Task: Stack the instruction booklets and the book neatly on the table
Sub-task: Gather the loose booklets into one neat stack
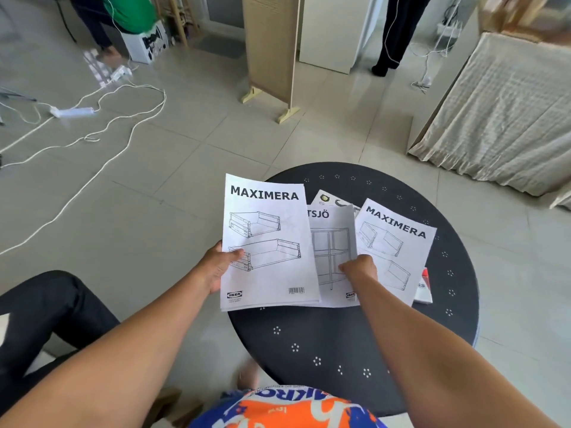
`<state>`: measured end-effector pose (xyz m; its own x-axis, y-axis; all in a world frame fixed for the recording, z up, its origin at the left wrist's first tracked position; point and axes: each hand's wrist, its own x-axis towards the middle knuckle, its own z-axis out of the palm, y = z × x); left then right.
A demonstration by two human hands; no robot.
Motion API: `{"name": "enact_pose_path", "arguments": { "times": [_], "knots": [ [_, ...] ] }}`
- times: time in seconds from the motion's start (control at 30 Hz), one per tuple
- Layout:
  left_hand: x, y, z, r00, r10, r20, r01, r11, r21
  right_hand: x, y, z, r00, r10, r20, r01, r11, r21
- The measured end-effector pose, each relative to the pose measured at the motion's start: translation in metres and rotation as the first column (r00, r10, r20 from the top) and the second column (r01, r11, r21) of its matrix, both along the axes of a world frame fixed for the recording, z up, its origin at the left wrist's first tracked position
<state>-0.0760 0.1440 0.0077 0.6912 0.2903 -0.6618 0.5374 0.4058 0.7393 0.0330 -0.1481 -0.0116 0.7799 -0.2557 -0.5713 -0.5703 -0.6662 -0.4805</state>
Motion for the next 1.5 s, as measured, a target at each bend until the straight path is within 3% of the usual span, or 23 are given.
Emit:
{"name": "enact_pose_path", "arguments": {
  "times": [0.2, 0.4, 0.63, 0.93, 1.17, 1.23, 1.3, 1.4, 1.5],
  "knots": [
    [0.015, -0.008, 0.005, 0.998, -0.053, 0.029, 0.053, 0.999, 0.003, 0.005, -0.015, 0.008, 0.986, -0.132, 0.103, 0.087, 0.930, 0.356],
    [0.041, -0.039, 0.020, 0.991, -0.102, 0.090, 0.102, 0.995, 0.000, 0.002, -0.040, 0.022, 0.971, -0.234, -0.047, 0.195, 0.663, 0.723],
    [0.062, -0.073, 0.021, 0.970, -0.232, 0.067, 0.235, 0.971, -0.043, -0.006, -0.051, 0.036, 0.969, -0.235, -0.071, 0.206, 0.623, 0.755],
    [0.067, -0.102, 0.025, 0.952, -0.298, 0.064, 0.305, 0.938, -0.163, -0.012, -0.068, 0.045, 0.979, -0.205, -0.009, 0.154, 0.708, 0.689],
    [0.072, -0.106, 0.025, 0.933, -0.347, 0.094, 0.358, 0.922, -0.149, -0.009, -0.096, 0.048, 0.991, 0.090, -0.103, 0.022, 0.637, 0.771],
    [0.072, -0.106, 0.025, 0.929, -0.354, 0.103, 0.365, 0.923, -0.122, -0.007, -0.104, 0.051, 0.994, 0.034, -0.102, 0.051, 0.684, 0.727],
    [0.072, -0.105, 0.027, 0.931, -0.348, 0.108, 0.355, 0.934, -0.053, -0.001, -0.111, 0.041, 0.983, -0.172, -0.059, 0.173, 0.783, 0.598],
    [0.069, -0.103, 0.032, 0.930, -0.346, 0.124, 0.339, 0.938, 0.073, 0.004, -0.121, 0.021, 0.951, -0.308, 0.036, 0.298, 0.939, 0.173],
    [0.065, -0.097, 0.035, 0.942, -0.312, 0.127, 0.299, 0.948, 0.112, -0.002, -0.122, 0.010, 0.948, -0.319, 0.012, 0.318, 0.940, -0.126]
  ]
}}
